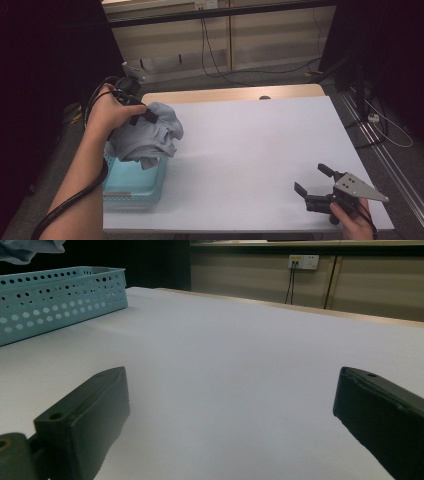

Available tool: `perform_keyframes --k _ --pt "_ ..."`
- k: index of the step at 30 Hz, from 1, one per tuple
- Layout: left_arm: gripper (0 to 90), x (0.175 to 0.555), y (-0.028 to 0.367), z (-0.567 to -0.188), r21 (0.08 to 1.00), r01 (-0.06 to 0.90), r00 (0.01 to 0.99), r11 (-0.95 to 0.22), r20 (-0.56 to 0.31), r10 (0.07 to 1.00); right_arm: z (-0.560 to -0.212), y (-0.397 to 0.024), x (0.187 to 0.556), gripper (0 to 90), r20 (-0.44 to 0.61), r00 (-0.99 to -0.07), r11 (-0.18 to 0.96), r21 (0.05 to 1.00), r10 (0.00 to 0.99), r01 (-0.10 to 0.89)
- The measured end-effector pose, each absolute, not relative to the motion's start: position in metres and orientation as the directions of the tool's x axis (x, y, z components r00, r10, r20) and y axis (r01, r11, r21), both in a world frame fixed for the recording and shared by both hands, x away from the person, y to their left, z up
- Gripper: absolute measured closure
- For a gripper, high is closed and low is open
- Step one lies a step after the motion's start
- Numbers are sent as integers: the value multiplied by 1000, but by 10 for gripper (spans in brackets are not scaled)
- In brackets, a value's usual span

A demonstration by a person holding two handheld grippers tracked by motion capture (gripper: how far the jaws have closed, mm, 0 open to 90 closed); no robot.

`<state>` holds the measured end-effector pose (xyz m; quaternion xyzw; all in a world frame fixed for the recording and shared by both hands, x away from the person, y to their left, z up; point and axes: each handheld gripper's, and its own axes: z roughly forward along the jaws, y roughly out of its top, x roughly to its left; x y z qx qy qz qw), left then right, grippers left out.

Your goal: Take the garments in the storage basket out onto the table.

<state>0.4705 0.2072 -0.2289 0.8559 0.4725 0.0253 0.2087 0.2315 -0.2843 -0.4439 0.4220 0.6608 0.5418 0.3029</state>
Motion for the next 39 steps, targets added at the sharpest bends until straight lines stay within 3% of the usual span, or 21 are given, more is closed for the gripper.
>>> perform_keyframes --k 19,39 --pt "598 471 148 -252 408 757 621 -511 -204 757 -444 -285 231 12 54 -464 58 973 884 225" --pt "593 467 119 -283 465 723 657 -511 -235 716 -445 -284 232 12 53 -461 63 970 886 233"
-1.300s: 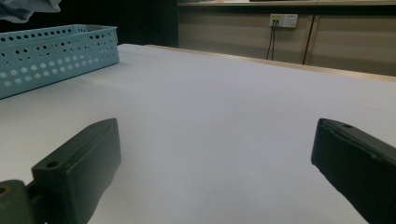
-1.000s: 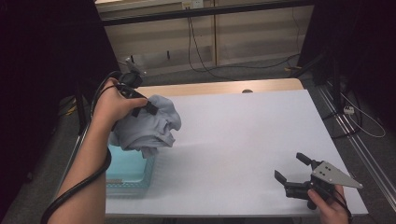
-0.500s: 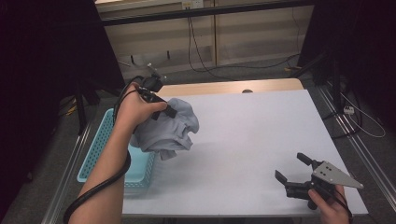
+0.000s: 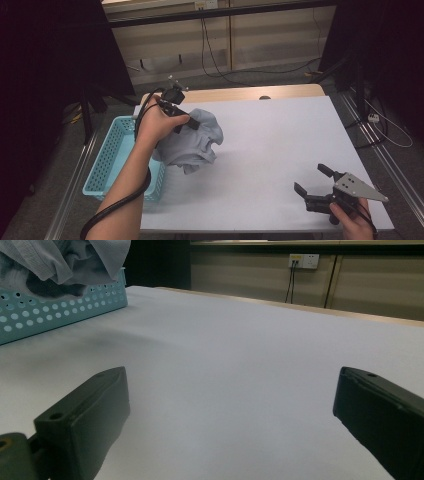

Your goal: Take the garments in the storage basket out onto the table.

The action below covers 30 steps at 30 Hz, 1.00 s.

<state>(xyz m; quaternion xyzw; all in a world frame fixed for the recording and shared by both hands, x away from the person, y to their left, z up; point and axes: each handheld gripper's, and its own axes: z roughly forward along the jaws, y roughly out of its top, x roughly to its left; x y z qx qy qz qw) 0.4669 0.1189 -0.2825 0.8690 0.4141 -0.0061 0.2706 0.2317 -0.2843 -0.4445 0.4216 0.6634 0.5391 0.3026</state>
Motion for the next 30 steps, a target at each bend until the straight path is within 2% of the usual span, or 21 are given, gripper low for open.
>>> perform_keyframes --k 30 --pt "587 459 87 -325 539 676 702 -503 -263 662 -445 -283 232 13 47 -468 72 970 882 234"
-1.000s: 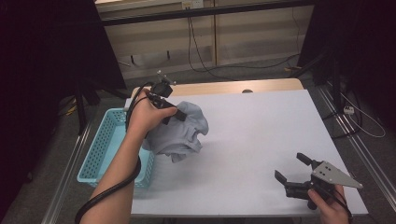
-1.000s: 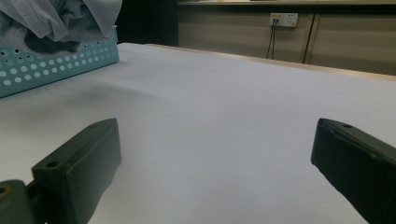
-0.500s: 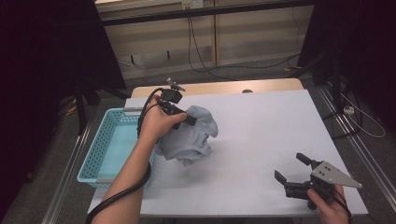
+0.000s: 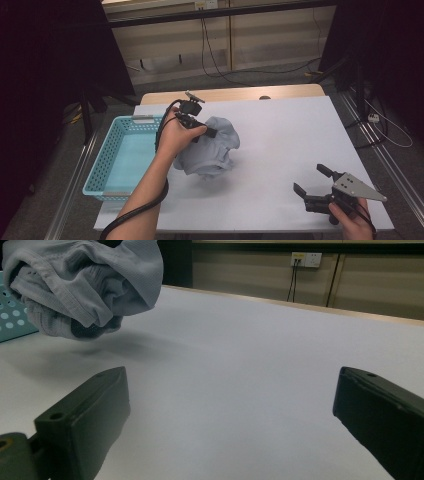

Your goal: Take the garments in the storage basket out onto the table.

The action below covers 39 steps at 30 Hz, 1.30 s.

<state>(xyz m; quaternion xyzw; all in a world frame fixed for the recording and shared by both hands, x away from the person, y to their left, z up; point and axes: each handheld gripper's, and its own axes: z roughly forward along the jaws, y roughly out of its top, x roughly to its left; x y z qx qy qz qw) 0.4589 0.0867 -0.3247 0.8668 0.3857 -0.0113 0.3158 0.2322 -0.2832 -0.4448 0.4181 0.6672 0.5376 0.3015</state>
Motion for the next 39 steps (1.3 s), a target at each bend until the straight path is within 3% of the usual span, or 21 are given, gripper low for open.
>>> perform_keyframes --k 18,30,35,39 --pt "569 458 80 -346 563 657 719 -501 -270 640 -445 -283 233 13 49 -469 73 969 882 237" --pt "483 457 87 -353 598 641 721 -481 -256 644 -445 -283 233 13 43 -471 79 968 881 238" --pt "446 454 89 -350 636 643 713 -428 -292 637 -445 -283 232 13 40 -471 82 968 881 236" --pt "360 452 90 -346 640 652 704 -407 -313 637 -445 -283 232 14 39 -471 85 968 881 237"
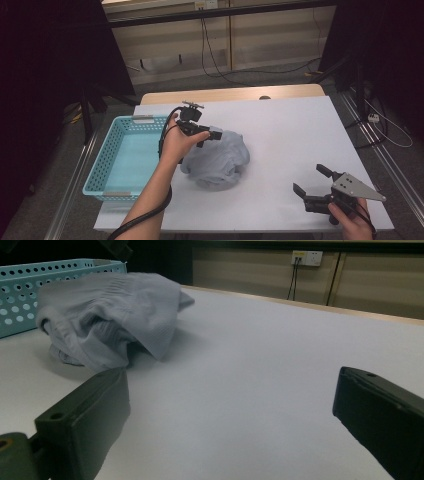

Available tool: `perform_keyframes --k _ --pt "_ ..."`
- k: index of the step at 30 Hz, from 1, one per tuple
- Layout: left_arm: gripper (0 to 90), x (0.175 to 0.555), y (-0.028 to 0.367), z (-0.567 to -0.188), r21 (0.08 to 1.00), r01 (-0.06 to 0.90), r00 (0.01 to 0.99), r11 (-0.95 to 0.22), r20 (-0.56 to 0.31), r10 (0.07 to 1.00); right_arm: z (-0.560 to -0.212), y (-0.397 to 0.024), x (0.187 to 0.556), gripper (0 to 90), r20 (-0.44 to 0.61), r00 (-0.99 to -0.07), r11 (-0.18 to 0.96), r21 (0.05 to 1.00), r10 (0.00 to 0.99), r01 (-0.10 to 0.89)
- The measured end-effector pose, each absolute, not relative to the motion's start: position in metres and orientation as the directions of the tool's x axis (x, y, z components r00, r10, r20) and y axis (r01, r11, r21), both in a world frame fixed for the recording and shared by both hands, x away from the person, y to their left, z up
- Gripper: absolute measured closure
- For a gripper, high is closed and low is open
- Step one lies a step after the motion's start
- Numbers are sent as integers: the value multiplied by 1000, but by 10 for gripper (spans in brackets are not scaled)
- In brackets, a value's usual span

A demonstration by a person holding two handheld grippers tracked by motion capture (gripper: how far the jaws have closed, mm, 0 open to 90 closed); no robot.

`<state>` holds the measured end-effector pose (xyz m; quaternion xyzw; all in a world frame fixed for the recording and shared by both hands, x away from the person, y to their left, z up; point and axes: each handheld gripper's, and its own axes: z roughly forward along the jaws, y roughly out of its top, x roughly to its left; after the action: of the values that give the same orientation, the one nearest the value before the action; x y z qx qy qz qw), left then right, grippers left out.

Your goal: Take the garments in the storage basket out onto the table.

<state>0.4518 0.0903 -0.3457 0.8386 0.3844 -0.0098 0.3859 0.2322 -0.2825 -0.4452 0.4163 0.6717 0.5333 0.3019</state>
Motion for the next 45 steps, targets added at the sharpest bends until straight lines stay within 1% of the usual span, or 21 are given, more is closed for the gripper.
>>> perform_keyframes --k 3,6,9,11,16,23,28,31,34,45 --pt "316 448 91 -346 651 633 718 -420 -290 633 -445 -282 232 14 37 -472 86 968 881 237" --pt "292 443 94 -346 662 618 729 -424 -282 624 -445 -282 232 14 39 -472 85 967 881 239" --pt "250 437 97 -347 682 600 740 -418 -275 614 -445 -281 232 14 34 -476 91 967 879 238" --pt "217 434 100 -348 681 590 748 -434 -256 613 -445 -281 232 14 37 -475 90 966 879 242" --pt "187 428 114 -349 694 576 750 -432 -238 617 -446 -281 232 13 30 -470 99 964 882 246" --pt "168 417 131 -352 721 579 732 -381 -252 633 -445 -278 236 13 17 -483 122 959 876 255" --pt "162 412 142 -359 715 578 727 -394 -233 645 -443 -276 238 15 15 -481 125 958 877 258" --pt "157 408 147 -360 726 569 725 -387 -221 652 -442 -275 239 15 13 -488 132 956 873 261" --pt "151 405 151 -362 725 576 716 -378 -224 661 -443 -271 244 15 10 -497 143 952 868 270" --pt "143 393 157 -375 727 580 701 -367 -217 679 -443 -247 265 15 7 -552 183 940 834 288"
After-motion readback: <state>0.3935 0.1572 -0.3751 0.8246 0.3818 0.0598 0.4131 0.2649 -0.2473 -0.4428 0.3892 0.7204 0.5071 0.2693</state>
